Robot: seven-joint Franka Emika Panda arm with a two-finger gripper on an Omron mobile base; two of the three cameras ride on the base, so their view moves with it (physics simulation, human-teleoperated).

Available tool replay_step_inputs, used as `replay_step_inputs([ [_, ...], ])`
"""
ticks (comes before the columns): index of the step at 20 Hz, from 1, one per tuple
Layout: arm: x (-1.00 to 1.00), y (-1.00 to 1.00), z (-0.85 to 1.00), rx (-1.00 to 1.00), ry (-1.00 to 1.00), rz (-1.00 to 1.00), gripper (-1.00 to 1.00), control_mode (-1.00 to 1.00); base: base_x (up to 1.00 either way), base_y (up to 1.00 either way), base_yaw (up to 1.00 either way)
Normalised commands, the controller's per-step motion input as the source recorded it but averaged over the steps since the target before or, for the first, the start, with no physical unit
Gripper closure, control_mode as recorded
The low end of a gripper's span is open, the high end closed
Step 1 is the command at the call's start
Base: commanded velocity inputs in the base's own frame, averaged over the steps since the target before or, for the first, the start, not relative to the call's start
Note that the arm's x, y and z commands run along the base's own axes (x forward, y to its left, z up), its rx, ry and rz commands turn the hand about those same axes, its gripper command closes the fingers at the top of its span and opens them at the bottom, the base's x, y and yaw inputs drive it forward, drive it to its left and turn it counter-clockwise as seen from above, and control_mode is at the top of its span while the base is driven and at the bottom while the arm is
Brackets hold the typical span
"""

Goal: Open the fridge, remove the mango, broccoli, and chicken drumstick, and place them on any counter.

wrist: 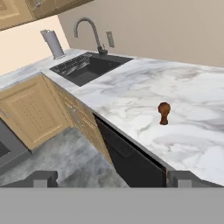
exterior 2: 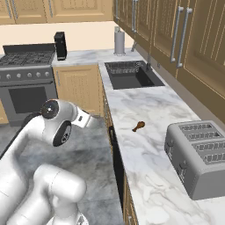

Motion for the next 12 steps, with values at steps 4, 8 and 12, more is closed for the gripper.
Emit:
replay_step_inputs([
  [4, -0.99, 0.71, 0.87, -0.01, 0.15, 0.07, -1.0, -1.0, 0.0, 0.0, 0.0],
  [8, -0.8, 0.44, 0.83, 0.0, 0.25, 0.1, -1.0, -1.0, 0.0, 0.0, 0.0],
  [12, -0.65, 0.36, 0.78, 0.0, 0.29, 0.1, -1.0, -1.0, 0.0, 0.0, 0.0],
])
